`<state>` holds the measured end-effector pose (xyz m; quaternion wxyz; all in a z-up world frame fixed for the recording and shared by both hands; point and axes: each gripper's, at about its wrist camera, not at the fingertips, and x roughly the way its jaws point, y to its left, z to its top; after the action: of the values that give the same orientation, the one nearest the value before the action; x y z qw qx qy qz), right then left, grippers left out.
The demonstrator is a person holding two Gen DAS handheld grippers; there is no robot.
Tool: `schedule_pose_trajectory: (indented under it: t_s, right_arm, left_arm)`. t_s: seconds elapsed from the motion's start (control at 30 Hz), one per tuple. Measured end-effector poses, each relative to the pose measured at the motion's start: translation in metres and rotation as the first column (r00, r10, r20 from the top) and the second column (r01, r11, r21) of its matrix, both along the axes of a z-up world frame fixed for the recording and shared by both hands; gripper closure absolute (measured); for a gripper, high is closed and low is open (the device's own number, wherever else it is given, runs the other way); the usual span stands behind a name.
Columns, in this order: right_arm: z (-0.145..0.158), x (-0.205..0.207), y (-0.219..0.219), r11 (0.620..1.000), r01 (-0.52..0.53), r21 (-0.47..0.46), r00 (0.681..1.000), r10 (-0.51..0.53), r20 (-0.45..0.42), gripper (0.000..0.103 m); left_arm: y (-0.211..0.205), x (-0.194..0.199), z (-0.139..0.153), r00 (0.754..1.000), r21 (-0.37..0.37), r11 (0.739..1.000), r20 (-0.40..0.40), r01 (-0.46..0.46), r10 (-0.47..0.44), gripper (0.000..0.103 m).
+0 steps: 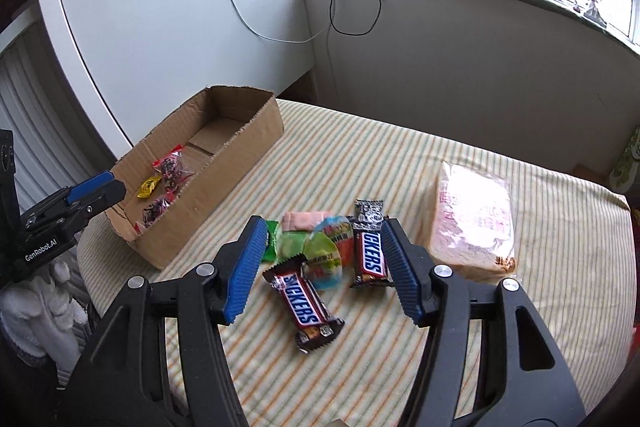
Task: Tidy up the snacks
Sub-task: 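Grasp the green candy packet with the left tool while the right tool grasps a Snickers bar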
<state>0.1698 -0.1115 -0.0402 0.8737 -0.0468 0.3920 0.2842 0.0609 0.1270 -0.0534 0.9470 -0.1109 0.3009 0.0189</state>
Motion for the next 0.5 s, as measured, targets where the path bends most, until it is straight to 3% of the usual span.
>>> schedule_pose_trajectory:
  t_s: [0.33, 0.43, 0.5]
  right_arm:
    - [-0.033, -0.018, -0.003, 0.994, -0.103, -0.022, 0.994, 0.102, -0.037, 0.042]
    - [-0.041, -0.023, 0.001, 0.988, -0.151, -0.033, 0.988, 0.149, -0.048, 0.051]
    - [-0.046, -0.024, 0.004, 0.984, -0.176, -0.038, 0.983, 0.173, -0.056, 0.054]
  left_arm:
    - [-0.052, 0.014, -0.009, 0.992, 0.026, 0.992, -0.036, 0.124, -0.123, 0.051]
    - [-0.059, 0.021, -0.018, 0.987, -0.004, 0.989, -0.065, 0.147, -0.147, 0.051]
    - [-0.066, 0.025, -0.023, 0.984, -0.008, 0.987, -0.083, 0.160, -0.160, 0.058]
